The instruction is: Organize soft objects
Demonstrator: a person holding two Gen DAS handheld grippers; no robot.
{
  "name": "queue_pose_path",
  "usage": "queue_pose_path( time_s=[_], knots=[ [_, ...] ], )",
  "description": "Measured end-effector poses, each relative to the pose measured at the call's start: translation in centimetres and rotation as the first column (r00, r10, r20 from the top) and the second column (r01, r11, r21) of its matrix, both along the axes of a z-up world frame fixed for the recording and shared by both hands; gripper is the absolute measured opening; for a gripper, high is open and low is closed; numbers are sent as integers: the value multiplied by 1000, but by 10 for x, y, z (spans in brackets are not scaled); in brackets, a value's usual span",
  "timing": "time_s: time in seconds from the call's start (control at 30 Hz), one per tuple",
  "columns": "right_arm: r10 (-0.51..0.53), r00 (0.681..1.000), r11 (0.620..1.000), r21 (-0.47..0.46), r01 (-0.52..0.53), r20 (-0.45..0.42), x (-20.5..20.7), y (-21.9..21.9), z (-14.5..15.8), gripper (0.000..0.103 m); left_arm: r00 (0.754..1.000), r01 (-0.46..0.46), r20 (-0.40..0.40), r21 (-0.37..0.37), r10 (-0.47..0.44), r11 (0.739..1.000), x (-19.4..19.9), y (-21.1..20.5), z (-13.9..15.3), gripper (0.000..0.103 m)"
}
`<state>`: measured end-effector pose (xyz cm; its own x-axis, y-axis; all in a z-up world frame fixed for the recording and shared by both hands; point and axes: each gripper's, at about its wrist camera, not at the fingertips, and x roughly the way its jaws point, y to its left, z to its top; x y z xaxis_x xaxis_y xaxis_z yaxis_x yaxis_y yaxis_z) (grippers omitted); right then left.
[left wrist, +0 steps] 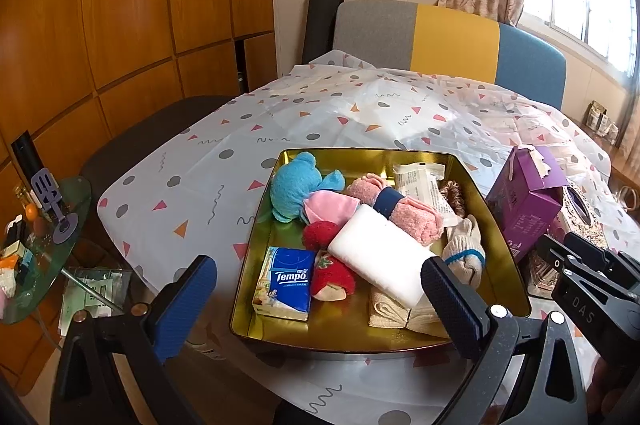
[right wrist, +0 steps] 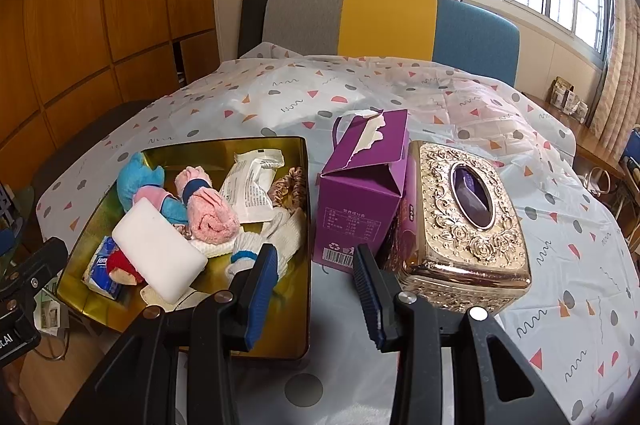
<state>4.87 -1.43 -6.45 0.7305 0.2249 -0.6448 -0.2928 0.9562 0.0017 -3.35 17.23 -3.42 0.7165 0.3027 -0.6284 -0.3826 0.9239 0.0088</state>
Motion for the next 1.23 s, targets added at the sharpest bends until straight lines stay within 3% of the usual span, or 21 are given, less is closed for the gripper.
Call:
queue_pose_path(
  time_s=[1.23],
  knots=[
    [-4, 1000, 1000, 14, 4, -9, 0, -3, -5, 39, 1000, -8, 9, 10, 8, 1000, -1, 2, -2, 100]
  ],
)
